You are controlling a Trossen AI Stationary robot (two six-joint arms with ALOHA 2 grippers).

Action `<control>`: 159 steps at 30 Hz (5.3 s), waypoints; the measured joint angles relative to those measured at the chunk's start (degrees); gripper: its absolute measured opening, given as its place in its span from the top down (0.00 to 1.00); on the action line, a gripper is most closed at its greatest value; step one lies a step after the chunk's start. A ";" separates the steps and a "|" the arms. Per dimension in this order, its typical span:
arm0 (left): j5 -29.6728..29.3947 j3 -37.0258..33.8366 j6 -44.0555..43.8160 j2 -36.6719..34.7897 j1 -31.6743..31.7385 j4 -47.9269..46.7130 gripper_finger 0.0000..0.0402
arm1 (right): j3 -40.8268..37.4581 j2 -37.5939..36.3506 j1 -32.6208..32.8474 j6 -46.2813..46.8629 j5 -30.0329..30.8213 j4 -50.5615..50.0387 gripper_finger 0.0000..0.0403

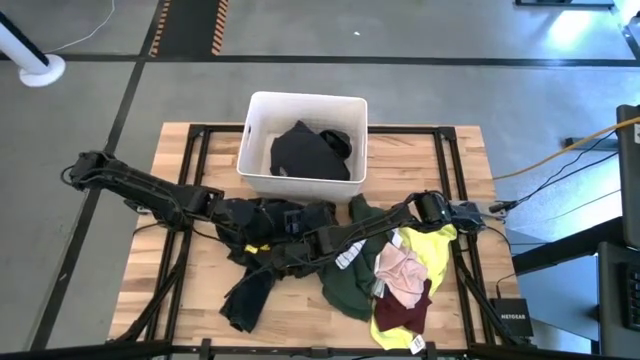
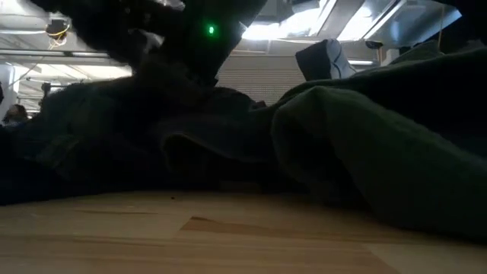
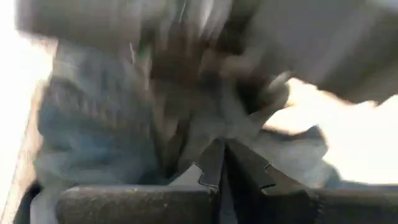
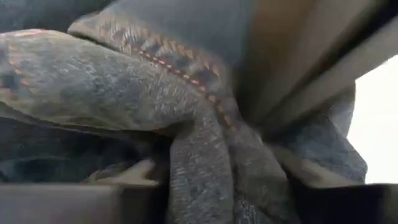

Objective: Sort clothes
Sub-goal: Put the dark blue jeans into the white laundry bin

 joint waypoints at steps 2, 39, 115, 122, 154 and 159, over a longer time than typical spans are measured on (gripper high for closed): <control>0.28 0.14 -0.09 -1.94 -0.14 -0.38 0.97 | -0.04 0.09 -0.21 1.07 -0.02 -0.29 0.79; -24.88 1.41 -15.07 -38.25 -4.21 -31.23 0.97 | 22.75 -14.90 6.97 7.80 10.60 -22.45 0.80; -25.24 1.36 -15.10 -39.36 -4.15 -32.29 0.97 | -2.76 -33.99 -22.08 3.99 0.49 -2.02 0.80; -25.23 1.34 -15.10 -39.37 -4.17 -32.29 0.97 | -7.97 -33.99 -22.71 4.74 4.87 0.63 0.80; -25.34 1.36 -14.68 -39.35 -4.16 -32.16 0.97 | -8.04 -34.57 -23.54 4.56 12.19 0.44 0.80; -25.34 1.36 -14.66 -39.36 -4.15 -32.07 0.97 | -8.04 -32.02 -23.61 3.27 8.84 5.43 0.80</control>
